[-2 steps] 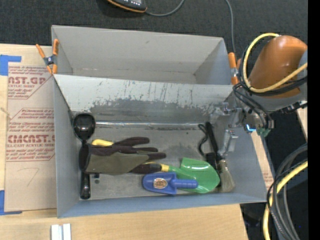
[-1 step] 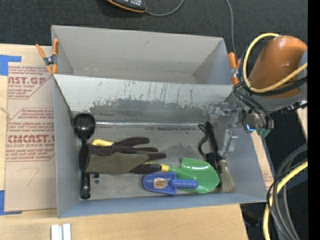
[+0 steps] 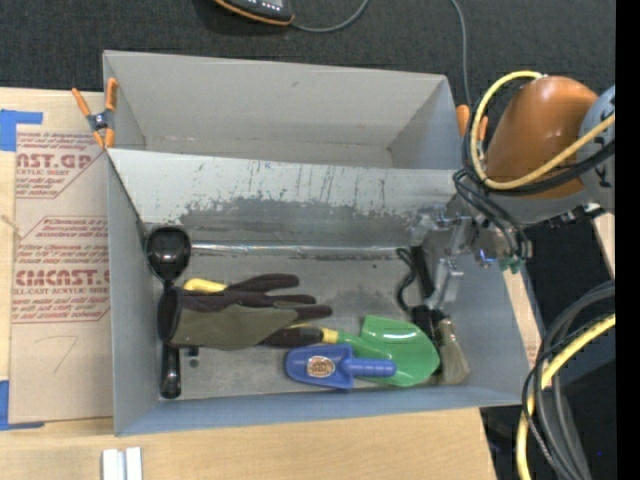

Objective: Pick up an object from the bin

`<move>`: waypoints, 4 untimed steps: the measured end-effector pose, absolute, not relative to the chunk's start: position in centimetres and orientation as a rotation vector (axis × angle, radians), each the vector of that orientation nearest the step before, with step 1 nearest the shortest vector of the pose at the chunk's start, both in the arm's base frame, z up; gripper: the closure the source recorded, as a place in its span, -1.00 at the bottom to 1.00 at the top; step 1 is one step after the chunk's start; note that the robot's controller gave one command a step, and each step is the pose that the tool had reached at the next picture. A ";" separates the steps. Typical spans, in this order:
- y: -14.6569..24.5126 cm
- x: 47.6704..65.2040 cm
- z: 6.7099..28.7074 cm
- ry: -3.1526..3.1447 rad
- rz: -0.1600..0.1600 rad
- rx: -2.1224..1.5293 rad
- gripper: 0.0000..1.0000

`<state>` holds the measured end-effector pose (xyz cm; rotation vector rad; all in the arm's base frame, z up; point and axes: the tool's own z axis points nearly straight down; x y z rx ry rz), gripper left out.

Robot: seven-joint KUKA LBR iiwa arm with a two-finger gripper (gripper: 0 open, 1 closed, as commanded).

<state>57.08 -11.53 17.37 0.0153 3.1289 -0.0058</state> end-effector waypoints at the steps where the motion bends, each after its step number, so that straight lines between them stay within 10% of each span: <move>1: -10.1 57.9 16.3 3.129 -0.006 -0.106 -1.00; 2: -6.5 55.2 9.8 3.137 0.005 0.160 -1.00; 4: -1.3 55.7 14.4 3.098 -0.002 -0.445 -1.00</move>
Offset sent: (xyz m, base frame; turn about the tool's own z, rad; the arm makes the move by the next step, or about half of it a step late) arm -0.0171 0.0476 -0.0728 0.0944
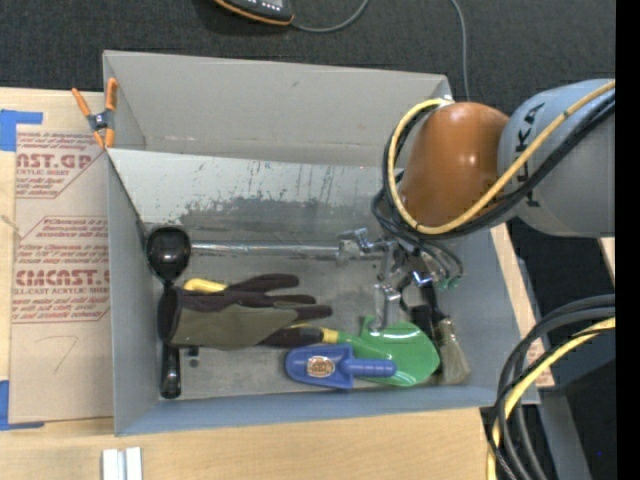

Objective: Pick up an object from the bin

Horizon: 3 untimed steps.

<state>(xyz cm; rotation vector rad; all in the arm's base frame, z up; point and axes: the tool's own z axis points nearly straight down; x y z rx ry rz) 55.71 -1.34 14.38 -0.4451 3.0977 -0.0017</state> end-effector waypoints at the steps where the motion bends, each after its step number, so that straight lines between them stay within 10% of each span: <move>1: -1.4 56.1 13.0 3.102 -0.002 -0.379 -1.00; 2: -2.4 56.1 14.1 3.113 -0.002 -0.290 -1.00; 3: 1.3 53.2 8.2 3.109 0.002 -0.348 -1.00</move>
Offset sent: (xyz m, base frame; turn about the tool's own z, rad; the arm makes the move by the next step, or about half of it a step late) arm 0.0049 -0.0207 0.0174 -0.2278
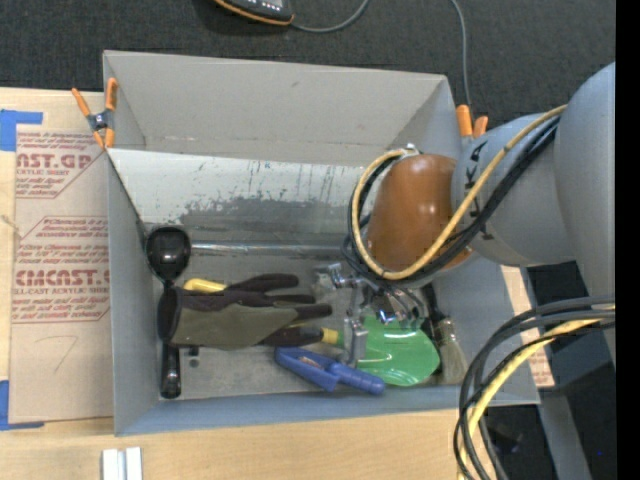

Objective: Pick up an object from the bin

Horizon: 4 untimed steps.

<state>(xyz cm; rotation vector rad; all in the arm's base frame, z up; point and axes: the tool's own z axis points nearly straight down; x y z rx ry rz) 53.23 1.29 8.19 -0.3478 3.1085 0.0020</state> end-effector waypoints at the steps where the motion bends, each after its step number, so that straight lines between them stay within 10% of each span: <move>1: 2.2 53.2 7.4 3.049 -0.009 -0.653 1.00; 2: 2.2 53.2 7.4 3.049 -0.009 -0.653 1.00; 3: 2.0 54.7 17.9 3.048 -0.007 -0.670 1.00; 4: 2.2 53.5 10.6 3.050 -0.006 -0.671 1.00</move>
Offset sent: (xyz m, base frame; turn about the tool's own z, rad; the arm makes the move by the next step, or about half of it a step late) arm 0.0000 0.0000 0.0000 0.0000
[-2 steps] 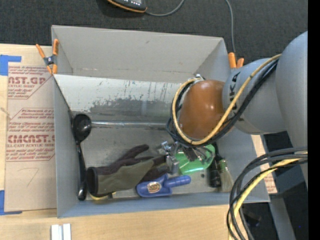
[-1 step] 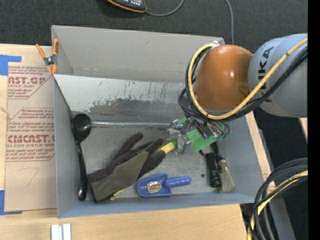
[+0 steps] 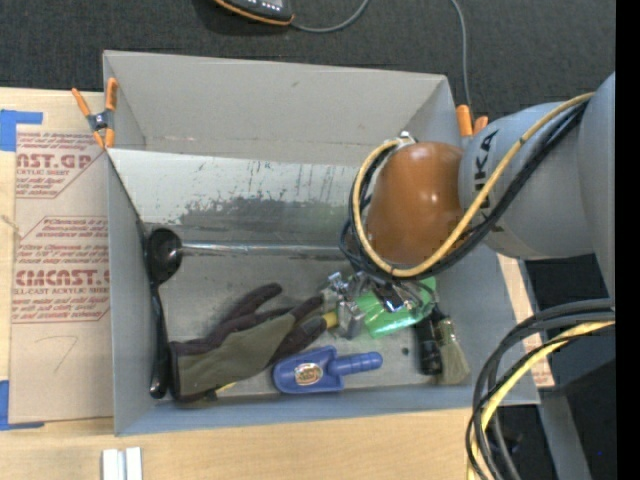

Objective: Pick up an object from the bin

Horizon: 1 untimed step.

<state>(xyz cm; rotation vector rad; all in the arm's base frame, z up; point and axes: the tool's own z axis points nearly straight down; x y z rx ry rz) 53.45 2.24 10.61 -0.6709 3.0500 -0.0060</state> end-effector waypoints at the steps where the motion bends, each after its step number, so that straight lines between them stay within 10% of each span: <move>1: 2.7 54.1 19.3 3.040 -0.007 -0.708 1.00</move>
Offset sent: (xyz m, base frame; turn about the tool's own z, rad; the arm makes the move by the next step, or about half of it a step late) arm 0.0003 0.0023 0.0002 0.0079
